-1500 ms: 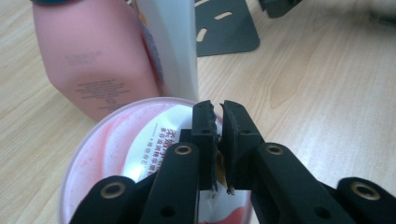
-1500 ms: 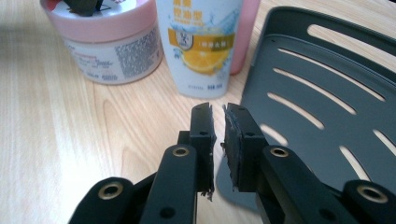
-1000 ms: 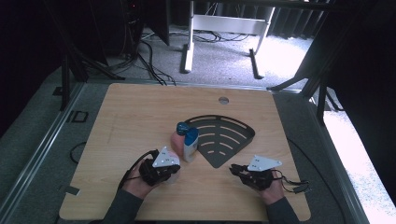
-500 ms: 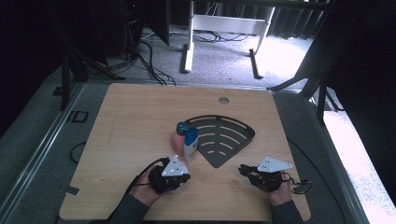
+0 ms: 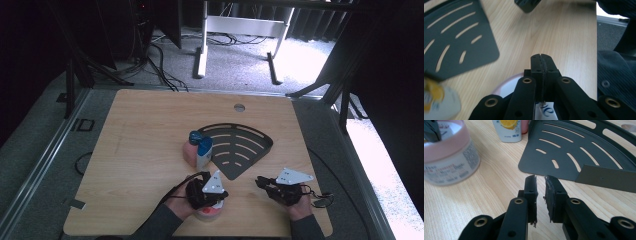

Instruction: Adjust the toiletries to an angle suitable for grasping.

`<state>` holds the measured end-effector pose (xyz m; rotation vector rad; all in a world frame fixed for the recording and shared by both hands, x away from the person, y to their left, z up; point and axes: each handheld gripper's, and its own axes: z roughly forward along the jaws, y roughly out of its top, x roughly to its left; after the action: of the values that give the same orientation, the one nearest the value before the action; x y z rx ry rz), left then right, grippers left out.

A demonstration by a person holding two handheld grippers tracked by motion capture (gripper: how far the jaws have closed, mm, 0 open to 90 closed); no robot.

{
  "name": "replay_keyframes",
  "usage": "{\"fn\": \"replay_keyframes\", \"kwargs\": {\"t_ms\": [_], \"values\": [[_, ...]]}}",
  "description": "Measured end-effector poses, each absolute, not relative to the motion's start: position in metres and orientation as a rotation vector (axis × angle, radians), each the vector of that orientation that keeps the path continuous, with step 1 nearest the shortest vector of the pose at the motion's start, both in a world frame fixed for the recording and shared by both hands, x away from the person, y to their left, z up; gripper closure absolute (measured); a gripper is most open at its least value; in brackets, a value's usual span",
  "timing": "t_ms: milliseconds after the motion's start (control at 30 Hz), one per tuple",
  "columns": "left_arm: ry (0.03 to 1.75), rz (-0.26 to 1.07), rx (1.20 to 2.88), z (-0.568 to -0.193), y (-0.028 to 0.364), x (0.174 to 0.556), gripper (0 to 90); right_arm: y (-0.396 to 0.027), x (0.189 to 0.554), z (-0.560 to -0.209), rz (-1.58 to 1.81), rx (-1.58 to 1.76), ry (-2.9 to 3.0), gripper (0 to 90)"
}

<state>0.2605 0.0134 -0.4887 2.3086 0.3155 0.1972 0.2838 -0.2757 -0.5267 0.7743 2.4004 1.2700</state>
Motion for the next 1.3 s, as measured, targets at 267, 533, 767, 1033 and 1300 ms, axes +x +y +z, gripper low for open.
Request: {"fn": "replay_keyframes", "kwargs": {"t_ms": [267, 533, 767, 1033, 1300], "values": [[0.29, 0.198, 2.313, -0.488, -0.008, 0.274, 89.3, -0.276, 0.284, -0.527, 1.269, 0.774, 2.404, 79.1], [0.321, 0.202, 2.292, -0.489, -0.035, 0.296, 89.3, -0.278, 0.284, -0.527, 1.276, 0.785, 2.392, 79.1], [0.352, 0.202, 2.273, -0.491, -0.046, 0.309, 89.3, -0.281, 0.284, -0.527, 1.277, 0.798, 2.385, 79.1], [0.407, 0.215, 2.243, -0.493, -0.049, 0.32, 89.3, -0.283, 0.285, -0.528, 1.276, 0.807, 2.384, 79.1], [0.433, 0.217, 2.233, -0.493, -0.045, 0.325, 89.2, -0.284, 0.285, -0.528, 1.272, 0.814, 2.38, 79.1]]}}
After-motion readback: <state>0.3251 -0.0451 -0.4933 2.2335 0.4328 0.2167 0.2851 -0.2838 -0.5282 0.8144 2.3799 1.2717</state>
